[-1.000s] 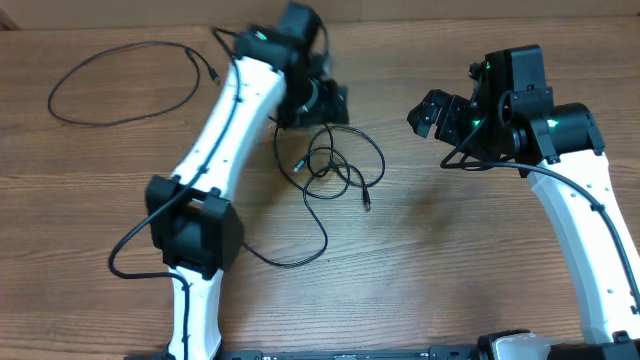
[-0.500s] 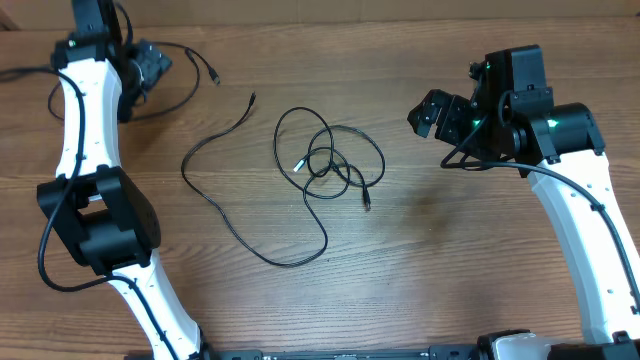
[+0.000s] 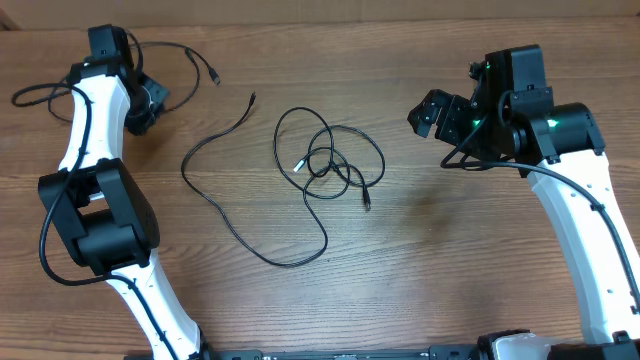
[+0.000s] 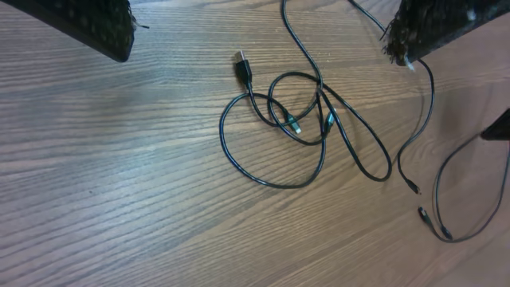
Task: Untangle cables
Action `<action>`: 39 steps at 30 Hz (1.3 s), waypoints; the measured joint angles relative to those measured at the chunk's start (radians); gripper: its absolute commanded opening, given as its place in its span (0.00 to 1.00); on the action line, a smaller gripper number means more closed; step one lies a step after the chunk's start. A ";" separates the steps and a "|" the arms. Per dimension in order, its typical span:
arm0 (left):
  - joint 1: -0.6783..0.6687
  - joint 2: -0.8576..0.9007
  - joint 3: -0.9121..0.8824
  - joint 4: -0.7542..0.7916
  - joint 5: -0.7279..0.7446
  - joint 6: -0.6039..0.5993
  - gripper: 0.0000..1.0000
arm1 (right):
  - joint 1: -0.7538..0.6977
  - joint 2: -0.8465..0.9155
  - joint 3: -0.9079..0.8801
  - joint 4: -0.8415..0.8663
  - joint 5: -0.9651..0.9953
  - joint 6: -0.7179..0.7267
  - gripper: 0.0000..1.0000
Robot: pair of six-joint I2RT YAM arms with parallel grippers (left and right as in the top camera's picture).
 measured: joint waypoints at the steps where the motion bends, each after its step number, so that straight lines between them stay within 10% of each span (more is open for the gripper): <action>1: 0.000 0.000 -0.001 0.000 -0.002 0.022 0.04 | 0.000 0.000 0.000 0.000 0.000 0.000 1.00; 9: 0.000 0.008 -0.060 0.278 0.017 0.071 0.04 | 0.000 0.000 0.000 0.000 0.000 0.000 1.00; 39: 0.088 0.225 -0.009 0.438 -0.011 0.039 0.04 | 0.000 0.000 0.000 0.000 0.000 0.000 1.00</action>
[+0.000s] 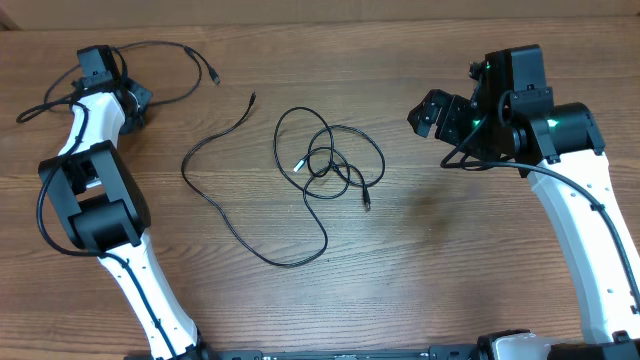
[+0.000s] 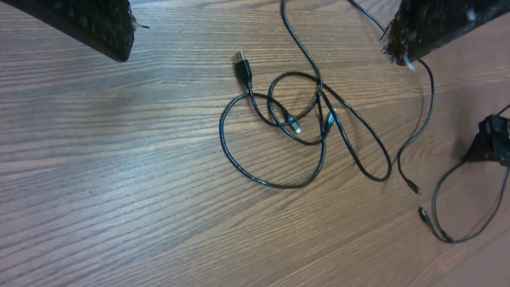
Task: Untangle cables
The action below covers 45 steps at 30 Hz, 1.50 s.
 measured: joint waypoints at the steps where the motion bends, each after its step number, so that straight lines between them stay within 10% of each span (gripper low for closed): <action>1: 0.000 0.012 0.007 0.022 0.002 0.000 0.04 | 0.000 0.000 0.000 0.000 0.000 0.000 1.00; 9: 0.090 0.080 0.024 0.255 0.019 0.054 0.04 | 0.000 0.000 0.000 0.000 0.000 0.000 1.00; 24: 0.281 0.028 -0.018 0.230 0.252 0.255 0.04 | 0.000 0.000 0.000 0.000 0.000 0.000 1.00; 35: 0.142 -0.095 -0.039 -0.150 1.331 0.365 0.04 | 0.000 0.000 0.000 -0.001 0.000 0.001 1.00; 40: 0.037 -0.170 -0.047 -0.486 1.136 0.471 0.04 | 0.000 0.000 0.000 0.000 0.000 0.000 1.00; 45: -0.042 -0.595 -0.055 -0.848 0.491 0.420 0.04 | 0.000 0.000 0.000 0.000 0.000 0.001 1.00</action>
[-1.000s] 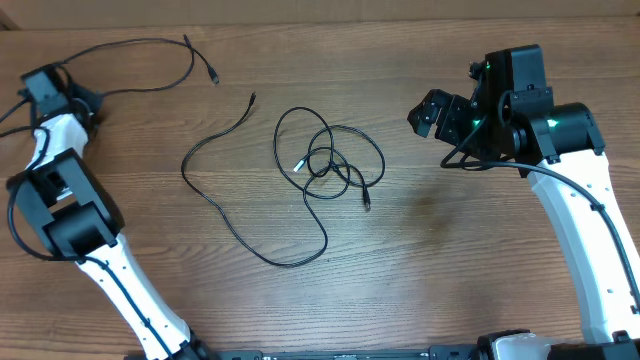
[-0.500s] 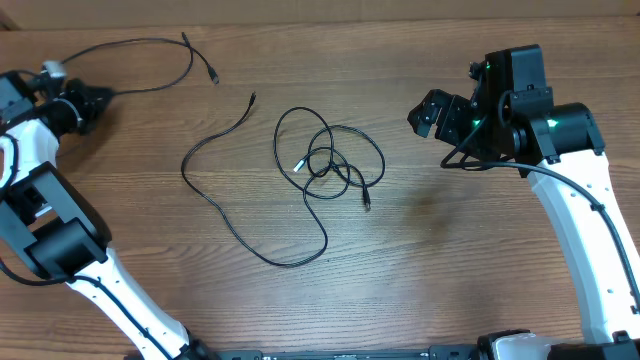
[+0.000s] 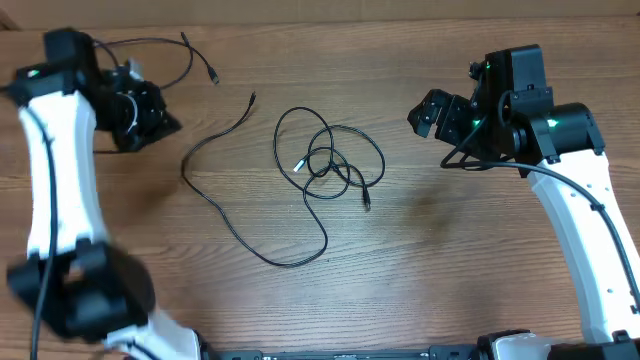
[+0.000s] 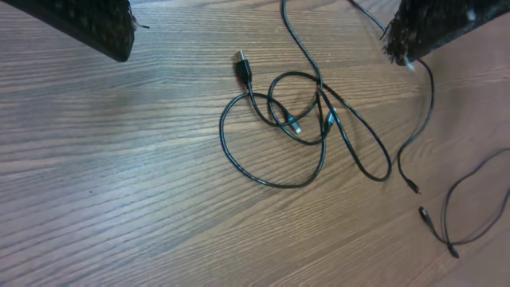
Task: Untangle cables
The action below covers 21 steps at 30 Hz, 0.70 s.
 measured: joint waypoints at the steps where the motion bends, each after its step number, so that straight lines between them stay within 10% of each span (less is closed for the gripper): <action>1: 0.000 -0.008 0.000 -0.002 -0.006 -0.002 0.04 | 0.000 0.000 0.000 0.000 0.000 0.000 1.00; 9: -0.108 -0.161 -0.009 -0.251 -0.315 -0.074 0.09 | 0.000 0.001 0.000 0.000 0.000 -0.001 1.00; 12: -0.116 -0.160 -0.131 -0.186 -0.373 -0.084 0.69 | 0.000 0.001 0.000 -0.001 0.000 -0.001 1.00; 14: -0.116 -0.157 -0.231 -0.113 -0.389 -0.084 0.91 | 0.000 0.001 0.000 0.000 0.000 0.000 1.00; 21: -0.116 -0.149 -0.598 0.238 -0.381 -0.085 0.70 | 0.000 0.001 0.000 0.001 0.000 0.000 1.00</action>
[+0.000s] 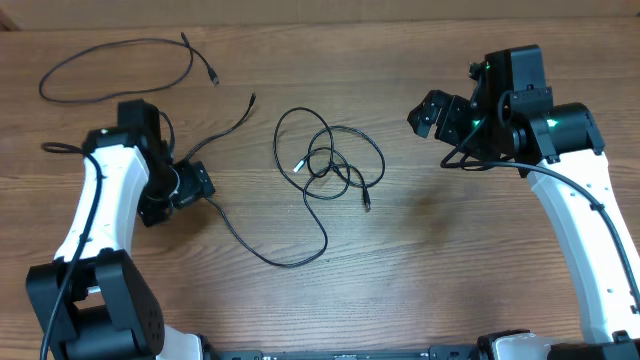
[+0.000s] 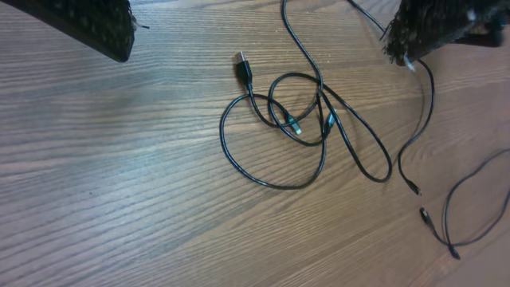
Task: Untangle cables
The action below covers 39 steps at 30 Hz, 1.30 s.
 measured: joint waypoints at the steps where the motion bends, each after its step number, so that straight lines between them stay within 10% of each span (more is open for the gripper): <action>1: 0.000 0.000 -0.044 0.057 0.004 -0.009 0.70 | 0.000 0.000 0.000 -0.001 0.000 0.000 1.00; 12: 0.000 0.001 -0.260 0.441 -0.002 -0.094 0.49 | 0.000 0.000 0.000 -0.001 0.000 0.000 1.00; 18: 0.000 0.022 -0.276 0.502 -0.028 -0.105 0.04 | 0.000 0.000 0.000 -0.002 0.000 0.000 1.00; 25: 0.001 0.022 -0.250 0.402 -0.039 -0.097 0.04 | 0.000 0.000 0.000 -0.001 0.000 0.000 1.00; 34: 0.110 -0.150 0.212 0.018 -0.014 -0.101 0.04 | 0.000 0.000 0.000 -0.001 0.000 0.000 1.00; 39: 0.174 -0.412 0.407 0.096 0.301 -0.116 0.04 | 0.000 0.000 0.000 -0.001 0.000 0.000 1.00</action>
